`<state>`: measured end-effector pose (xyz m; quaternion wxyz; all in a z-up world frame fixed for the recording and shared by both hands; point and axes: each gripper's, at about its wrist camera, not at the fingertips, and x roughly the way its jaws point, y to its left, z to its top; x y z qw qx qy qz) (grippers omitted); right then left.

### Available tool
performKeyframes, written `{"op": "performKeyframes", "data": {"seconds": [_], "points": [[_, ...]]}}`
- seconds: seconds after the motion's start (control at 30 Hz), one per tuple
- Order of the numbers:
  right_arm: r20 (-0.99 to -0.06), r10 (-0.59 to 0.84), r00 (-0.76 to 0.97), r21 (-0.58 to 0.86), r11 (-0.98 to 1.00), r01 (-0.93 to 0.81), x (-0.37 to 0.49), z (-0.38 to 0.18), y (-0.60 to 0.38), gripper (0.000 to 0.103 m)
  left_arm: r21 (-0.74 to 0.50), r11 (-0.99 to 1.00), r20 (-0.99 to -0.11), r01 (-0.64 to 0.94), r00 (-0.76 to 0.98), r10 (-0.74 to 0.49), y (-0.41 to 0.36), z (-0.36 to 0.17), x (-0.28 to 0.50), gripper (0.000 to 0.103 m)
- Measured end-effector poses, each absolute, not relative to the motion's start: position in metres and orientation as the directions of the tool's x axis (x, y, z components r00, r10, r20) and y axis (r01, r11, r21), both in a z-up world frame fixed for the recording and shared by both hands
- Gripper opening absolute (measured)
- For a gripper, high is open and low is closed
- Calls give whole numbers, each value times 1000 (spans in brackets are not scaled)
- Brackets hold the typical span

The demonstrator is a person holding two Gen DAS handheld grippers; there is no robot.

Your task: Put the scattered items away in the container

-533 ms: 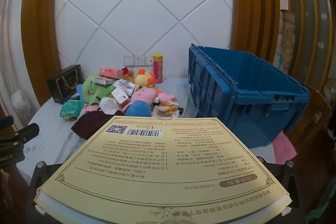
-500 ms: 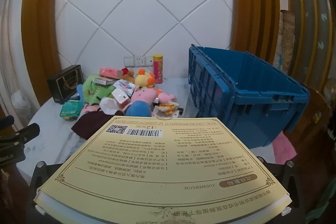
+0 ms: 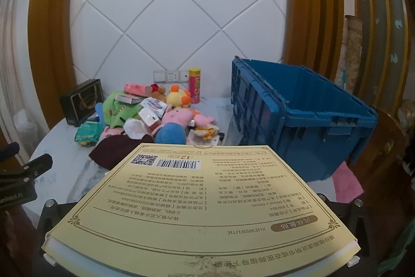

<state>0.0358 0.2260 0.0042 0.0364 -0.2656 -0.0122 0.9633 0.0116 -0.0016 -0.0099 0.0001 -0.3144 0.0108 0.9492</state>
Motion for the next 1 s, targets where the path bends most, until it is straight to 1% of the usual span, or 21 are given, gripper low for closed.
{"op": "performKeyframes", "data": {"seconds": [0.7, 1.0], "points": [[-540, 124, -833, -66, -992, -106, 42, -1, 227, 103, 18, -1000, -605, -12, -796, -2, -2, -11, 18, 103], [-542, 99, -835, -64, -995, -76, 40, -3, 225, 103, 22, -1000, -610, -3, -793, -11, -1, -12, 20, 103]]}}
